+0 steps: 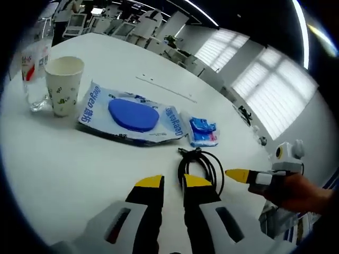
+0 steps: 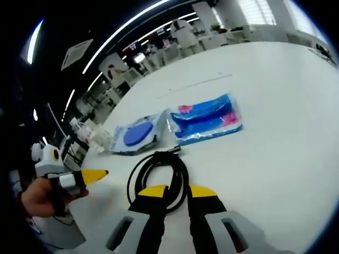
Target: Arrange the tabletop items into an orderly group along one side of the table until the central work area is clear of visible clutter.
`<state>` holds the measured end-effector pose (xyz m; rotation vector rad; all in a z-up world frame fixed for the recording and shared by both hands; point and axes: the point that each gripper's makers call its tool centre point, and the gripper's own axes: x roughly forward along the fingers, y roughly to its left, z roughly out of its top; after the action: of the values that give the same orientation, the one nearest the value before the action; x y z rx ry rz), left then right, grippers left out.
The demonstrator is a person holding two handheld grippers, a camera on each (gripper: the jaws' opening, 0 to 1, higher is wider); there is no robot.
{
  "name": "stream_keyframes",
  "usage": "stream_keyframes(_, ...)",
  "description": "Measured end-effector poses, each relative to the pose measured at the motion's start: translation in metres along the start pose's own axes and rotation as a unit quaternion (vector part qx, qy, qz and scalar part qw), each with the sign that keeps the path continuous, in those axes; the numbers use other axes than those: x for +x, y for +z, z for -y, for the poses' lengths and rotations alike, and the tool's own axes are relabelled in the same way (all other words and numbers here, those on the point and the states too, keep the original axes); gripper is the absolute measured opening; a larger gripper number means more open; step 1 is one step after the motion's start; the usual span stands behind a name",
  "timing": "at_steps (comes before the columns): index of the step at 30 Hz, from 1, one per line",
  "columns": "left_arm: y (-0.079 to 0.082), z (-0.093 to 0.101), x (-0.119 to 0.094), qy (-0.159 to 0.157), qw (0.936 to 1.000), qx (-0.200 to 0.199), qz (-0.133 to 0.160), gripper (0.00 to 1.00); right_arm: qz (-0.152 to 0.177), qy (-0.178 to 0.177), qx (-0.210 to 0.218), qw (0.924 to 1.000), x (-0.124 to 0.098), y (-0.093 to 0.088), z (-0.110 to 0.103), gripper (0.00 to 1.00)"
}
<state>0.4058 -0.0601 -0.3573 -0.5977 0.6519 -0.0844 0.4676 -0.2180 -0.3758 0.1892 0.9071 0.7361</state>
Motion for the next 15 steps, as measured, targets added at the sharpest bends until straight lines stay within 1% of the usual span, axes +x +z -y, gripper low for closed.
stream_keyframes(1,0.002,-0.001,-0.004,0.002,1.0000,0.005,0.003,0.13,0.000,0.000,-0.003,1.0000,-0.003,0.000,0.000,0.14)
stream_keyframes(4,0.010,-0.009,-0.022,0.003,0.9986,0.052,0.007,0.17,0.007,0.000,-0.030,0.9995,-0.015,0.004,0.004,0.19)
stream_keyframes(5,0.013,-0.011,-0.035,0.006,0.9975,0.070,0.008,0.18,0.011,0.001,-0.046,0.9989,-0.020,0.007,0.007,0.19)
stream_keyframes(6,0.016,-0.015,-0.043,0.008,0.9966,0.082,0.009,0.18,0.015,0.000,-0.054,0.9984,-0.025,0.008,0.007,0.19)
stream_keyframes(7,0.017,-0.017,-0.047,0.009,0.9963,0.085,0.011,0.16,0.015,0.000,-0.055,0.9984,-0.027,0.008,0.006,0.18)
stream_keyframes(8,0.015,-0.028,-0.050,0.014,0.9957,0.091,0.013,0.14,0.017,0.001,-0.059,0.9981,-0.031,0.009,0.006,0.19)
stream_keyframes(9,0.023,-0.043,-0.068,0.031,0.9932,0.110,0.022,0.14,0.026,-0.003,-0.077,0.9967,-0.047,0.012,0.007,0.20)
stream_keyframes(10,0.027,-0.048,-0.077,0.033,0.9928,0.112,0.027,0.18,0.029,-0.004,-0.080,0.9963,-0.050,0.013,0.008,0.22)
stream_keyframes(11,0.032,-0.055,-0.095,0.038,0.9924,0.113,0.030,0.20,0.033,-0.003,-0.087,0.9956,-0.050,0.018,0.016,0.24)
stream_keyframes(12,0.034,-0.061,-0.105,0.044,0.9919,0.114,0.034,0.22,0.040,-0.001,-0.097,0.9945,-0.058,0.020,0.017,0.25)
stream_keyframes(13,0.041,-0.071,-0.120,0.054,0.9914,0.111,0.043,0.24,0.046,-0.002,-0.114,0.9924,-0.068,0.020,0.017,0.26)
stream_keyframes(14,0.044,-0.078,-0.129,0.059,0.9909,0.111,0.048,0.24,0.049,-0.004,-0.121,0.9914,-0.072,0.021,0.020,0.26)
stream_keyframes(15,0.048,-0.090,-0.140,0.069,0.9895,0.118,0.048,0.22,0.049,-0.005,-0.128,0.9905,-0.076,0.020,0.022,0.26)
